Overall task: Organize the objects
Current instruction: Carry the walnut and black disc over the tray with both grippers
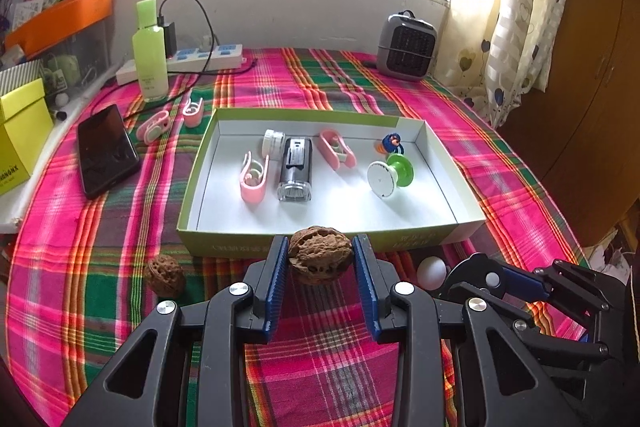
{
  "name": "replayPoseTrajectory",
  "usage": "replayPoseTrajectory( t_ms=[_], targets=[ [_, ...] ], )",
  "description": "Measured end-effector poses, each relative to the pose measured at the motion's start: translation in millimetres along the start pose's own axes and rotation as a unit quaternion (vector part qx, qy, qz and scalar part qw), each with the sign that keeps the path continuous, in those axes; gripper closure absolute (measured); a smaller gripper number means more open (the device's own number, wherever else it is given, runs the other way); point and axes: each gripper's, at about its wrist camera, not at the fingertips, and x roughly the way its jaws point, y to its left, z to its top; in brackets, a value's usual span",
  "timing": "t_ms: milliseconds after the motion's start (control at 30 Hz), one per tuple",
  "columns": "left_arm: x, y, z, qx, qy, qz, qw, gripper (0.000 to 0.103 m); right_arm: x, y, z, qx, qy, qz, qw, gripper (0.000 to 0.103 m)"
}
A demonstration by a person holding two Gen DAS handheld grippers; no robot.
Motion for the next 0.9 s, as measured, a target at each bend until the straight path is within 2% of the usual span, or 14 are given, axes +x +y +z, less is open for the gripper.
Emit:
replayPoseTrajectory(
  t_ms=[400,900],
  targets=[
    [5.0,1.9,17.0,0.001,-0.010,0.001,1.0000,0.072,4.6,-6.9,20.6,-0.004,-0.016,-0.014,1.000,0.073],
    [26.5,4.8,33.7,-0.007,-0.004,-0.002,1.0000,0.072,21.5,-25.6,47.2,0.000,-0.022,-0.043,0.999,0.073]
  ],
)
